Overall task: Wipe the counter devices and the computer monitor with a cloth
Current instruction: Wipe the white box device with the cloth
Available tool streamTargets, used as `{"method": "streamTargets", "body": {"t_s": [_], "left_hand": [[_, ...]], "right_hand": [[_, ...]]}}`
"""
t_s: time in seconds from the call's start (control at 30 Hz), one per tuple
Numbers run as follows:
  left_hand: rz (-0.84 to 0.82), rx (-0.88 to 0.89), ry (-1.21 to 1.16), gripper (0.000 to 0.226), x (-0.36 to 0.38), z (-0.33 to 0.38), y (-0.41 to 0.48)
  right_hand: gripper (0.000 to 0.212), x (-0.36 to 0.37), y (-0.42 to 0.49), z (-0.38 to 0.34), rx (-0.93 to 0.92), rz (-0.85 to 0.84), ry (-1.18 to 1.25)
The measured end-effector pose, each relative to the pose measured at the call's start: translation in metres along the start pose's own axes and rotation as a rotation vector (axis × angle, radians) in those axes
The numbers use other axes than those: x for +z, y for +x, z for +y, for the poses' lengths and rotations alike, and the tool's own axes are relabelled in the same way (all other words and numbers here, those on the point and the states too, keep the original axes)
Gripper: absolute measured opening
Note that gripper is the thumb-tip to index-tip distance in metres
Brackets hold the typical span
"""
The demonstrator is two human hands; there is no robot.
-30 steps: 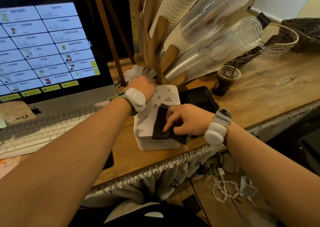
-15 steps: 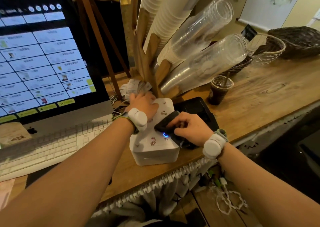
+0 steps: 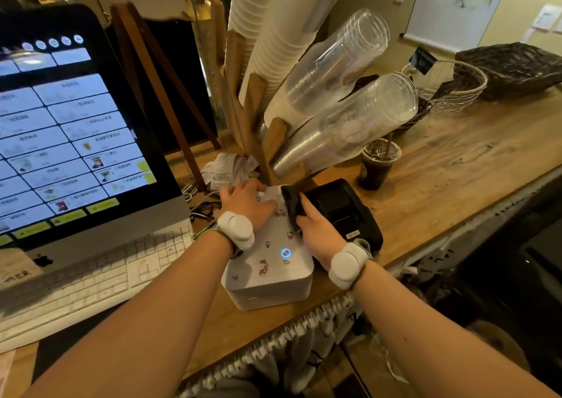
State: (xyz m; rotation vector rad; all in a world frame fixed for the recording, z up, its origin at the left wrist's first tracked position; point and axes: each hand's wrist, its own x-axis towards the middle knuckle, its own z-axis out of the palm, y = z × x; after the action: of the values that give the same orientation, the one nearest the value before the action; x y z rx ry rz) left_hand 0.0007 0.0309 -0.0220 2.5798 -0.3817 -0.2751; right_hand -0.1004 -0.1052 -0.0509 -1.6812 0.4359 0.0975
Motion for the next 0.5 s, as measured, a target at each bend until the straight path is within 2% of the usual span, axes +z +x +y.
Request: {"method": "streamTargets", "body": {"t_s": [0.17,0.23,0.37,0.43,0.5], "left_hand": [[-0.027,-0.012,-0.031,0.058,-0.002,0.0,0.0],[-0.022,0.004,-0.006,0.06,-0.003,0.003,-0.003],[-0.027,-0.011,-0.031,0.059,-0.005,0.006,-0.007],[-0.031,-0.02,-0.022,0.058,-0.005,0.006,-0.008],[-0.023,-0.01,-0.006,0.059,-0.005,0.006,-0.007]], "right_hand": [[0.038,-0.005,0.015,-0.027,0.032,-0.035,0.185],[0.044,-0.004,0.019,-0.026,0.069,-0.022,0.175],[0.06,-0.005,0.01,0.01,0.253,0.017,0.216],[0.056,-0.005,0.008,0.018,0.308,0.011,0.19],[0.048,-0.005,0.009,0.014,0.282,0.017,0.205]]}}
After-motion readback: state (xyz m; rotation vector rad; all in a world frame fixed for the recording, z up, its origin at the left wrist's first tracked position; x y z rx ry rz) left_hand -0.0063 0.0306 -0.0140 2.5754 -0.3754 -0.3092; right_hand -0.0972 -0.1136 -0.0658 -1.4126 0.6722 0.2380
